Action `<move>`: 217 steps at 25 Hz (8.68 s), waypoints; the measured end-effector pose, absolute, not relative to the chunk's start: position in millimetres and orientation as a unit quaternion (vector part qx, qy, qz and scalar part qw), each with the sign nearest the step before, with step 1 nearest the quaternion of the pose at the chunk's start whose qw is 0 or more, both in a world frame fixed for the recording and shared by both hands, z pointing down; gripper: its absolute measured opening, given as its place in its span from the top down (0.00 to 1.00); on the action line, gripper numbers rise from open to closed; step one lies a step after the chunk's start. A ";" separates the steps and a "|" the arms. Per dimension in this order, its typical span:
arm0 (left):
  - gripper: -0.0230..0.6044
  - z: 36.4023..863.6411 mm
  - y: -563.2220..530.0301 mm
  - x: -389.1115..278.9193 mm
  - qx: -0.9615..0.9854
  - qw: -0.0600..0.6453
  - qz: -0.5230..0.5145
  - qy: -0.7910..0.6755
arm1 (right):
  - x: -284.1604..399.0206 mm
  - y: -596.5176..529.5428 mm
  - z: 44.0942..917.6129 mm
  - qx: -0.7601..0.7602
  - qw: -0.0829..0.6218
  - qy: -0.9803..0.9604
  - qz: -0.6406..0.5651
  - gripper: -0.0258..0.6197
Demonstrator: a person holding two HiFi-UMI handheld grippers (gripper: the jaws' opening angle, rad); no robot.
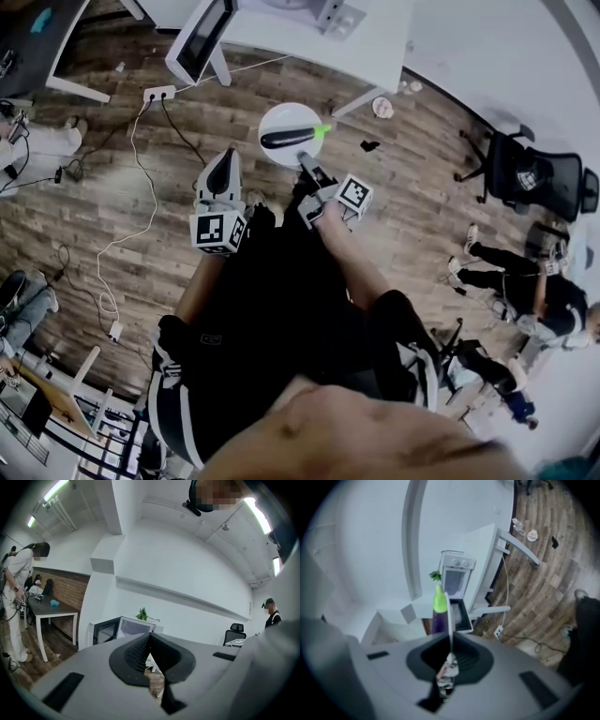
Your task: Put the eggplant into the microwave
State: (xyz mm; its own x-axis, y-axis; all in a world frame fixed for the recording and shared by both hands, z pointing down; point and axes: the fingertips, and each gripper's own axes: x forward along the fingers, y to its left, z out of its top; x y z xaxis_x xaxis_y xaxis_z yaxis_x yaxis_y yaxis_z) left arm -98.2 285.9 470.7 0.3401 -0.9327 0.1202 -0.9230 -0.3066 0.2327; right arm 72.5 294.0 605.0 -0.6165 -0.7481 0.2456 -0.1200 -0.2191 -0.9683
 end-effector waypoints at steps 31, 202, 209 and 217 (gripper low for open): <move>0.91 477.6 146.5 -82.7 0.780 0.141 -0.034 -0.609 | 65.4 143.8 613.6 -0.341 0.193 0.601 -0.696 0.90; 0.91 483.6 -118.1 -118.0 0.823 0.161 -0.028 -0.544 | 30.1 -232.0 775.6 -0.469 0.291 0.512 -0.658 0.70; 0.91 484.9 -119.3 -112.0 0.824 0.161 -0.032 -0.542 | 39.1 -216.8 769.0 -0.498 0.197 0.583 -0.611 0.70; 0.91 482.9 -121.8 -106.1 0.826 0.160 -0.036 -0.539 | 43.5 -204.4 757.7 -0.568 -0.032 0.682 -0.461 0.86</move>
